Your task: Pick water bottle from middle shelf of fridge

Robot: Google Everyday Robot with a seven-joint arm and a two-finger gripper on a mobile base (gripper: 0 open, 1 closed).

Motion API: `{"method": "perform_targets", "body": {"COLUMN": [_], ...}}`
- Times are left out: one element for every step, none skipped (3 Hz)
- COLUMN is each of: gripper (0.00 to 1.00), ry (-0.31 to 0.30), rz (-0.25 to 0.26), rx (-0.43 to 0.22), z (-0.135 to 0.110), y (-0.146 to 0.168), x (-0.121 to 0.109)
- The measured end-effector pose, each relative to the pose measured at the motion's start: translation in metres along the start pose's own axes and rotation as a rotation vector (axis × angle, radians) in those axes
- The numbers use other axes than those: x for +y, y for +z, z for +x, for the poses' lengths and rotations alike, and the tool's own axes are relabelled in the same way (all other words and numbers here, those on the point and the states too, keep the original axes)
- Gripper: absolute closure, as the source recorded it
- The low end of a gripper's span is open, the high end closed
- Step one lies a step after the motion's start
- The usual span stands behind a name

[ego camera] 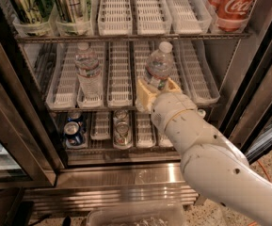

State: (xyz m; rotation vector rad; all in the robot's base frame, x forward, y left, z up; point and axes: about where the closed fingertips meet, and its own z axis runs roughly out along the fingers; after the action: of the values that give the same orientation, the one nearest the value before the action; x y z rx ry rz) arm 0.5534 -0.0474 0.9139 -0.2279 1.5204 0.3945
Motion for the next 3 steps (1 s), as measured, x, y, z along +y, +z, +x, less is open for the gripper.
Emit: {"method": "perform_targets", "body": {"gripper": [1.0, 1.0, 1.0], "ry": [0.0, 0.034, 0.117], "rz": [-0.031, -0.083, -0.14], "rx": [0.048, 0.141, 0.219], "z": [0.004, 0.016, 0.033], "y": [0.003, -0.007, -0.028], "x": [0.003, 0.011, 0.014]}}
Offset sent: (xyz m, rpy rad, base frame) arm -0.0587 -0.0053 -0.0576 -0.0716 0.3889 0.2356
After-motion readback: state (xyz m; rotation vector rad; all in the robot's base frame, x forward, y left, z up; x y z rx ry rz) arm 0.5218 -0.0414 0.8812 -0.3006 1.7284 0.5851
